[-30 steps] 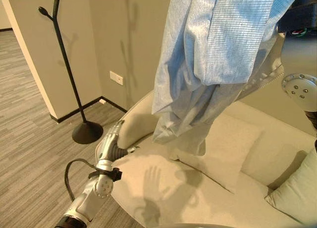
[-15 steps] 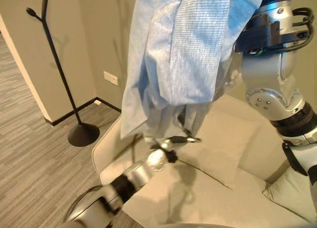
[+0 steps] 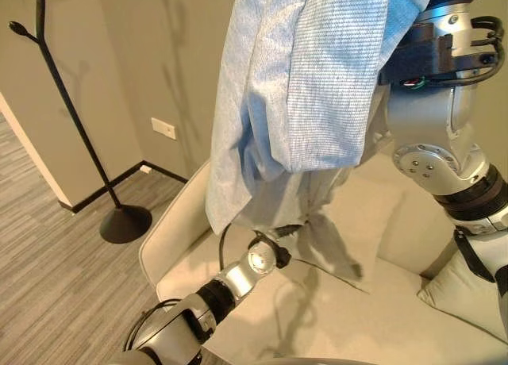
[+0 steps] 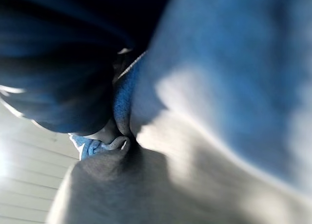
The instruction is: Hang the clothes on the sofa on the clothes rack.
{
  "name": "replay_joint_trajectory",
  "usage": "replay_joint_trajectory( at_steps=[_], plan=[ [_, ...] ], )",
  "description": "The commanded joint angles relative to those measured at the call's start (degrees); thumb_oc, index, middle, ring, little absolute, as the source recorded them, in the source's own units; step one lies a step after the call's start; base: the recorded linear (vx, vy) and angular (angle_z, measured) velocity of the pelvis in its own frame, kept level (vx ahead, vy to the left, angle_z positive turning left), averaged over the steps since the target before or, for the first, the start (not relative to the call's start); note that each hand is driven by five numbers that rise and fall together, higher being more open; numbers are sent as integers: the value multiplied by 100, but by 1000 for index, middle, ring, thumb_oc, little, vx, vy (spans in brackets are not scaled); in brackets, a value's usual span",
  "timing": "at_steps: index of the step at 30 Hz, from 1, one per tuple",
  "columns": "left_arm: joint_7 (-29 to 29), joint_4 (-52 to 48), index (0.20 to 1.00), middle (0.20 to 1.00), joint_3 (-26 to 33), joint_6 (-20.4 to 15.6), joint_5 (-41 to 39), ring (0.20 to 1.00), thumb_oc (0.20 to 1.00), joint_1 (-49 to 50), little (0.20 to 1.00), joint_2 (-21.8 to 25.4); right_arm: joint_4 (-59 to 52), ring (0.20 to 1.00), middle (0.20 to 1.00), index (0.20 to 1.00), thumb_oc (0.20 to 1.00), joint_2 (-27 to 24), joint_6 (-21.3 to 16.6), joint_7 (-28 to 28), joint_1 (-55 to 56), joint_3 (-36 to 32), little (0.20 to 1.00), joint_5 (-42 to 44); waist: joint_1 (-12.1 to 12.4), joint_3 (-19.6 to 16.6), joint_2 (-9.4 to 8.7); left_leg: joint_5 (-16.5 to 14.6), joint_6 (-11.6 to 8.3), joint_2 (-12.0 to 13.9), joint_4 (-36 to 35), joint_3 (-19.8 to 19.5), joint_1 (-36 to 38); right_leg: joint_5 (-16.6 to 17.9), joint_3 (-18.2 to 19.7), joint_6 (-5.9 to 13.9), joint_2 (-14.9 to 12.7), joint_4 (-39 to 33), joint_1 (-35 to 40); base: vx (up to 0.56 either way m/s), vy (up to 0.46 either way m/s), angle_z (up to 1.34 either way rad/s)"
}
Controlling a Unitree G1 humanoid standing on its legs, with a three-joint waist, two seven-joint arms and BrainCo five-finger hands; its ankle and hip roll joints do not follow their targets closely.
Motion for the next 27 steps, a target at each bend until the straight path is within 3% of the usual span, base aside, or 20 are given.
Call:
replay_joint_trajectory(
  at_steps=[1, 3, 4, 5, 7, 8, 10, 11, 12, 15, 17, 18, 19, 20, 21, 22, 23, 27],
  plan=[
    [481, -691, 200, 200, 483, -244, 118, 200, 200, 18, 200, 492, -16, 200, 200, 200, 200, -509, -248, -18, 84, -492, 200, -35, 320, 167, -166, -1004, 126, -145, 6, -180, 560, 800, 170, 460, -649, 309, -515, -28, 93, 11],
    [764, -1453, 200, 200, 1418, -296, 705, 200, 200, 639, 200, 1066, -279, 200, 200, 200, 200, -821, -140, 178, 828, -986, 200, -206, 431, 218, -132, -1016, 171, -280, 6, -278, 473, 994, 77, 516, -808, 390, -548, -62, 144, 21],
    [1044, -1894, 200, 200, 2088, -272, 1189, 200, 200, 968, 200, 1466, -394, 200, 200, 200, 200, -862, -76, 343, 1301, -1279, 200, -252, 478, 255, -134, -1019, 177, -369, 6, -286, 424, 1406, 3, 516, -946, 424, -633, -73, 128, 26],
    [1032, -1950, 200, 200, 2107, -249, 1198, 200, 200, 1019, 200, 1491, -420, 200, 200, 200, 200, -840, -67, 350, 1345, -1308, 200, -251, 474, 237, -157, -1014, 183, -377, 6, -281, 418, 1428, 9, 516, -950, 406, -635, -89, 89, 24],
    [1244, -2365, 200, 200, 2803, -284, 1602, 200, 200, 1259, 200, 1844, -520, 200, 200, 200, 200, -760, 21, 517, 1845, -1575, 200, -303, 525, 283, -97, -991, 193, -435, 6, -245, 335, 1709, -217, 516, -1073, 399, -731, -103, 89, 12],
    [1319, -2532, 200, 200, 3051, -282, 1792, 200, 200, 1350, 200, 1949, -591, 200, 200, 200, 200, -696, 65, 623, 2118, -1715, 200, -310, 532, 283, -58, -986, 203, -448, 6, -259, 299, 1664, -324, 516, -1101, 401, -730, -145, 178, 6],
    [1411, -2896, 200, 200, 3615, -353, 1979, 200, 200, 1681, 200, 2112, -835, 200, 200, 200, 200, -677, 204, 979, 2828, -1918, 200, -302, 519, 332, 106, -955, 282, -475, 6, -277, 241, 1102, -373, 486, -926, 785, -700, -186, 216, 18],
    [1354, -3135, 200, 200, 3906, -433, 1797, 200, 200, 1949, 200, 2075, -1043, 200, 200, 200, 200, -763, 324, 1299, 3315, -1960, 200, -165, 528, 380, 201, -861, 352, -489, 6, -283, 185, 595, -298, 337, -626, 1212, -719, -173, 134, 31],
    [1345, -3153, 200, 200, 3908, -429, 1794, 200, 200, 1963, 200, 2076, -1055, 200, 200, 200, 200, -763, 328, 1307, 3338, -1977, 200, -158, 528, 361, 191, -835, 354, -496, 6, -283, 157, 600, -298, 324, -634, 1223, -750, -194, 140, 18],
    [1108, -3439, 200, 200, 4085, -573, 1306, 200, 200, 2351, 200, 1739, -1277, 200, 200, 200, 200, -675, 557, 1728, 4091, -1922, 200, 76, 600, 443, 338, -682, 471, -535, 6, -217, 62, -128, -377, 109, -139, 2183, -808, -178, 125, -27],
    [811, -3700, 200, 200, 4106, -631, 999, 200, 200, 2640, 200, 1482, -1225, 200, 200, 200, 200, -317, 731, 1957, 4638, -1796, 200, 150, 701, 475, 368, -575, 525, -602, 6, -133, -7, -429, -501, 14, 49, 2756, -859, -170, 87, -14],
    [758, -3847, 200, 200, 4088, -683, 880, 200, 200, 2658, 200, 1442, -1265, 200, 200, 200, 200, -114, 761, 1981, 4836, -1715, 200, 182, 773, 506, 346, -539, 508, -625, 6, -132, -48, -703, -601, -178, 124, 2524, -713, -105, 12, -19],
    [753, -3857, 200, 200, 4087, -679, 875, 200, 200, 2668, 200, 1451, -1276, 200, 200, 200, 200, -106, 766, 1980, 4856, -1725, 200, 180, 775, 511, 339, -538, 500, -620, 6, -137, -35, -706, -611, -188, 132, 2507, -689, -101, -92, -30],
    [689, -4062, 200, 200, 4210, -718, 969, 200, 200, 3015, 200, 1258, -1372, 200, 200, 200, 200, 360, 834, 2131, 5573, -1871, 200, 286, 845, 443, 258, -488, 460, -693, 6, -179, -86, -1043, -593, -383, 362, 1961, -337, -51, -81, -29],
    [688, -4064, 200, 200, 4209, -718, 968, 200, 200, 3017, 200, 1259, -1374, 200, 200, 200, 200, 361, 835, 2131, 5577, -1874, 200, 286, 847, 443, 258, -489, 460, -692, 6, -179, -84, -1040, -593, -383, 364, 1956, -333, -74, -168, -6],
    [557, -4199, 200, 200, 4173, -820, 896, 200, 200, 3207, 200, 1067, -1187, 200, 200, 200, 200, 576, 933, 2234, 5897, -1785, 200, 364, 919, 361, 206, -491, 391, -743, 6, -137, -146, -918, -459, -356, 573, 1043, -150, -67, -135, 5],
    [530, -4276, 200, 200, 4170, -865, 703, 200, 200, 3269, 200, 1002, -1177, 200, 200, 200, 200, 796, 966, 2222, 6156, -1879, 200, 373, 957, 366, 234, -451, 376, -739, 6, -160, -211, -819, -426, -349, 640, 717, -74, -111, -154, -3],
    [342, -4368, 200, 200, 3855, -1046, 155, 200, 200, 3365, 200, 814, -908, 200, 200, 200, 200, 1405, 930, 2210, 6637, -1962, 200, 435, 1020, 451, 371, -168, 240, -729, 70, -406, -518, -586, -401, -313, 640, 109, 96, -138, -13, -3]
  ],
)
